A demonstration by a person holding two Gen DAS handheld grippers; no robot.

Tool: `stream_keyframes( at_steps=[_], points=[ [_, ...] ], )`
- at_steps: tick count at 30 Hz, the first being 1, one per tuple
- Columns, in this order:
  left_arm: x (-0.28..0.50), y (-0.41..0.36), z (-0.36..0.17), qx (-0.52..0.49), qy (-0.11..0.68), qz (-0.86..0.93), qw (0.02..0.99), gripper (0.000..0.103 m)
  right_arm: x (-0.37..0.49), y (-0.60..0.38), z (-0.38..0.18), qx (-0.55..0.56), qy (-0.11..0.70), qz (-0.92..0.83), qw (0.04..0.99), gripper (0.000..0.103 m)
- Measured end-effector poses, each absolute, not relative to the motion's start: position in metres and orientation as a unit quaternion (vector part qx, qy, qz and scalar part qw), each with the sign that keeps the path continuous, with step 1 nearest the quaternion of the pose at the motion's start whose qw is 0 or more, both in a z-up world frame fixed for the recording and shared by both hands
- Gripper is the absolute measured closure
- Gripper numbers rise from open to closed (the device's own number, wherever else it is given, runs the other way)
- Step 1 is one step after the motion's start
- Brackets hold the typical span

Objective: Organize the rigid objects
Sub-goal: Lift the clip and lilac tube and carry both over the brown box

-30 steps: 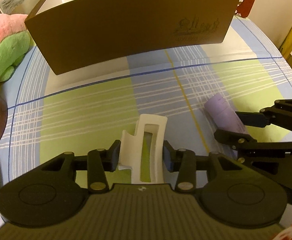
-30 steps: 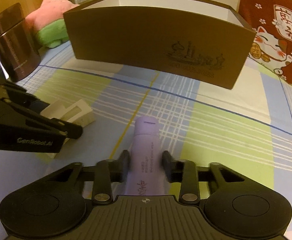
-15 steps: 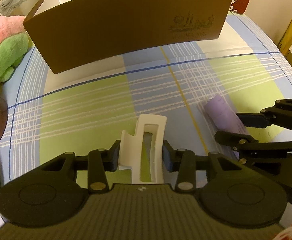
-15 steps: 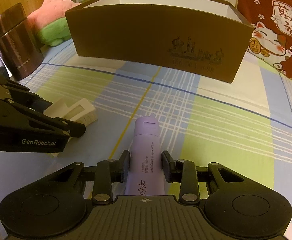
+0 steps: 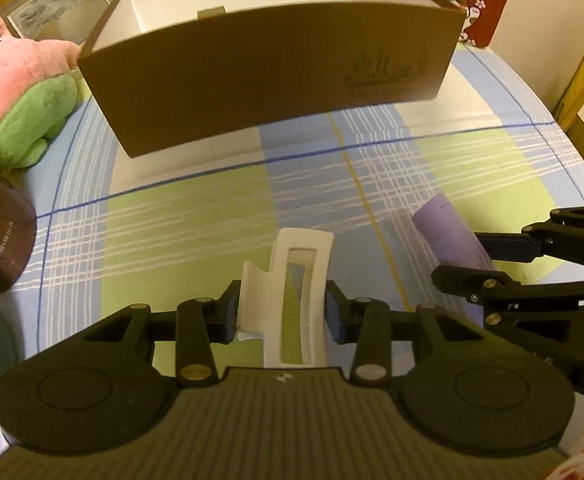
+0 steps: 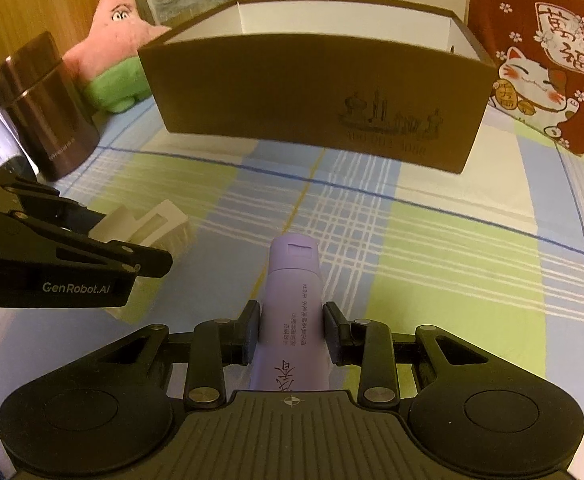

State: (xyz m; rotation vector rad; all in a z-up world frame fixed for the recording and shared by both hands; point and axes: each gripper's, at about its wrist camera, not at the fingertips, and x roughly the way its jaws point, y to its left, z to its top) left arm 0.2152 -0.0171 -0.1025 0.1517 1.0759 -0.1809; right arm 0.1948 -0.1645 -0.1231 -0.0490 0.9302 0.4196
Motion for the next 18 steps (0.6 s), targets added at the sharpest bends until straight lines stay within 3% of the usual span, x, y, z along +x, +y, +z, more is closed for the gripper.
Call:
stream_keyframes(
  at_steps=[18],
  points=[
    [0.245, -0.005, -0.047, 0.061, 0.454, -0.07, 0.886, 0.066, 0.237, -0.161, -0.068, 0.009, 0.393, 0.219, 0.893, 0.072]
  ],
)
